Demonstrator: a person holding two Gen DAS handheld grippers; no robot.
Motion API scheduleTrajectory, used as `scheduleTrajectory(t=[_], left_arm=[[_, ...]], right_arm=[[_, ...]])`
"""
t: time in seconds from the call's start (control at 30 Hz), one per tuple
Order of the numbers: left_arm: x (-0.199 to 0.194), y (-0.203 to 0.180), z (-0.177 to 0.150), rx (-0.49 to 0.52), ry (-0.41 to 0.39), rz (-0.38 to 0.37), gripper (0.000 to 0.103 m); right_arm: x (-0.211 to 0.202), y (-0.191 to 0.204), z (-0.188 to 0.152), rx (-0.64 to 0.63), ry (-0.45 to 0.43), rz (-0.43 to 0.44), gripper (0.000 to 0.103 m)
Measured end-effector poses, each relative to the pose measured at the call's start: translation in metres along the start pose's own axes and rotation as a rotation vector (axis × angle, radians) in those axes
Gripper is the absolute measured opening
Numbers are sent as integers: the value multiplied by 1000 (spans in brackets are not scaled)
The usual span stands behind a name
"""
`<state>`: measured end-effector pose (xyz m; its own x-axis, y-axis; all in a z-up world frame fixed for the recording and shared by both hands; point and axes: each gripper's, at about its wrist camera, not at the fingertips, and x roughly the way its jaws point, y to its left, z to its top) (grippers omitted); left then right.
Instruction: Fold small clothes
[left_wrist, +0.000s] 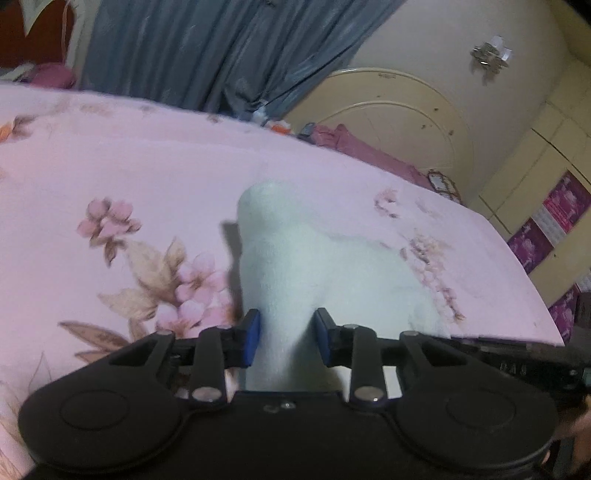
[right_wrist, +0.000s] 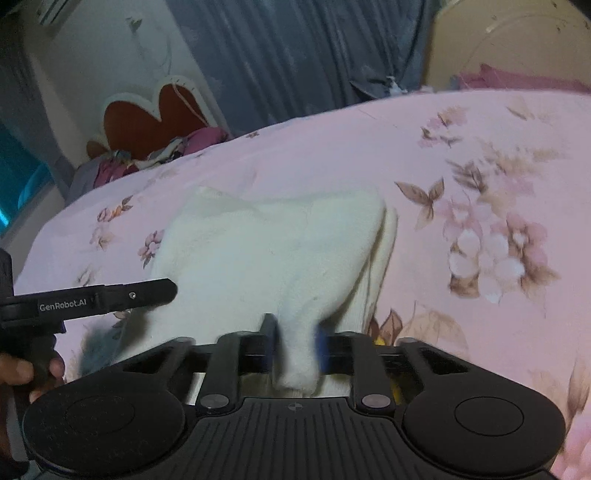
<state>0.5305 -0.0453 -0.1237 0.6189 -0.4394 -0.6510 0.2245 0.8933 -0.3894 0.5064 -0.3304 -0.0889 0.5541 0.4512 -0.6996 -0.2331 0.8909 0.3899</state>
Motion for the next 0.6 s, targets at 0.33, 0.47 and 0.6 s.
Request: scheduleTrajectory(t=[0.33, 0.47, 0.6], left_arm=[[1, -21, 5, 85, 33, 88, 42], [-11, -27, 27, 154, -84, 29, 40], [32, -29, 43, 207, -19, -7, 38]], right_arm=[[-8, -8, -1, -29, -4, -41, 13], [-29, -4, 6, -65, -102, -115, 16], [-17, -1, 25, -87, -112, -103, 16]])
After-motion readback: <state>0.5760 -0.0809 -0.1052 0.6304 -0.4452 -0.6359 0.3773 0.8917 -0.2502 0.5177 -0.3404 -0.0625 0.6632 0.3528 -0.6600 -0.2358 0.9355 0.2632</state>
